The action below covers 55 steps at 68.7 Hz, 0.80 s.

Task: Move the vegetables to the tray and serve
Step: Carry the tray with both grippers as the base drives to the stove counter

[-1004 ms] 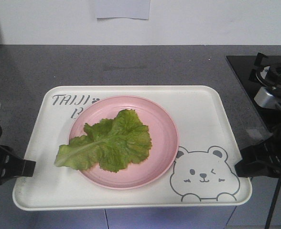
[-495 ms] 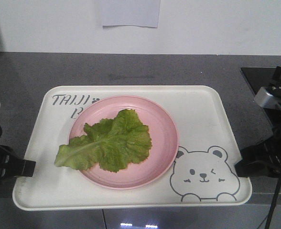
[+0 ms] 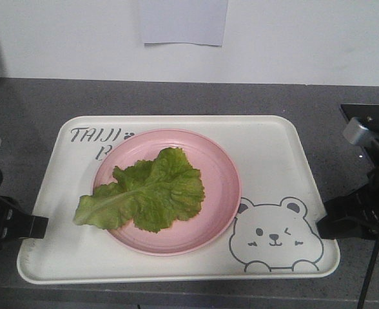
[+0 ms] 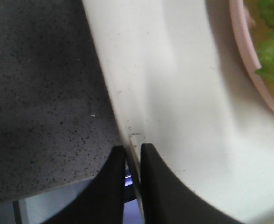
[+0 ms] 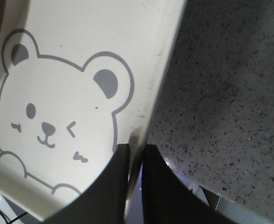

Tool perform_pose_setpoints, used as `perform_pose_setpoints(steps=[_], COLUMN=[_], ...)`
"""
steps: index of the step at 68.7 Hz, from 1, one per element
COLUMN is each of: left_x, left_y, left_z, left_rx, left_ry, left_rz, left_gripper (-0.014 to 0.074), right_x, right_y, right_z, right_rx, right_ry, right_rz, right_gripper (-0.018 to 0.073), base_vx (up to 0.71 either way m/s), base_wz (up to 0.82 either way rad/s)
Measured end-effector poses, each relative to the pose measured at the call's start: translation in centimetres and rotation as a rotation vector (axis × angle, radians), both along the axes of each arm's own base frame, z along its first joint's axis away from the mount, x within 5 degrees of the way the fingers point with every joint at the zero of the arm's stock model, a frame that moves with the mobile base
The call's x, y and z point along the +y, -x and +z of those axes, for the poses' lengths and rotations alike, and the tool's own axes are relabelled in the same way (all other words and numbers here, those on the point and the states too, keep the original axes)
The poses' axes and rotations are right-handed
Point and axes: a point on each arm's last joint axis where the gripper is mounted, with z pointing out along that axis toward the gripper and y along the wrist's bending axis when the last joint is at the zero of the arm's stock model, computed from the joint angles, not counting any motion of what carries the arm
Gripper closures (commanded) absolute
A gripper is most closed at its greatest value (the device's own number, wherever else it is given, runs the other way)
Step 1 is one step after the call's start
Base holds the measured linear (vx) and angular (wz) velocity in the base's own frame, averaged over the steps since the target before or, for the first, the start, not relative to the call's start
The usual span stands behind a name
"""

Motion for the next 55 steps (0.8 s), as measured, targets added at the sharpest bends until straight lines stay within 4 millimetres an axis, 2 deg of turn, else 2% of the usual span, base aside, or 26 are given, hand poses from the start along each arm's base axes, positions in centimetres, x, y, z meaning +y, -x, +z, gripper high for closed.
perform_pose_setpoints(steps=[55], left_x=[0.00], left_y=[0.00], left_z=[0.00], left_rx=[0.000], left_ry=[0.000], left_rz=[0.000], left_gripper=[0.0602], right_x=[0.00], right_y=[0.00], right_z=[0.00], right_rx=[0.000], right_ry=[0.000], right_rz=[0.000], right_gripper=[0.0562], base_vx=[0.09], base_wz=[0.01])
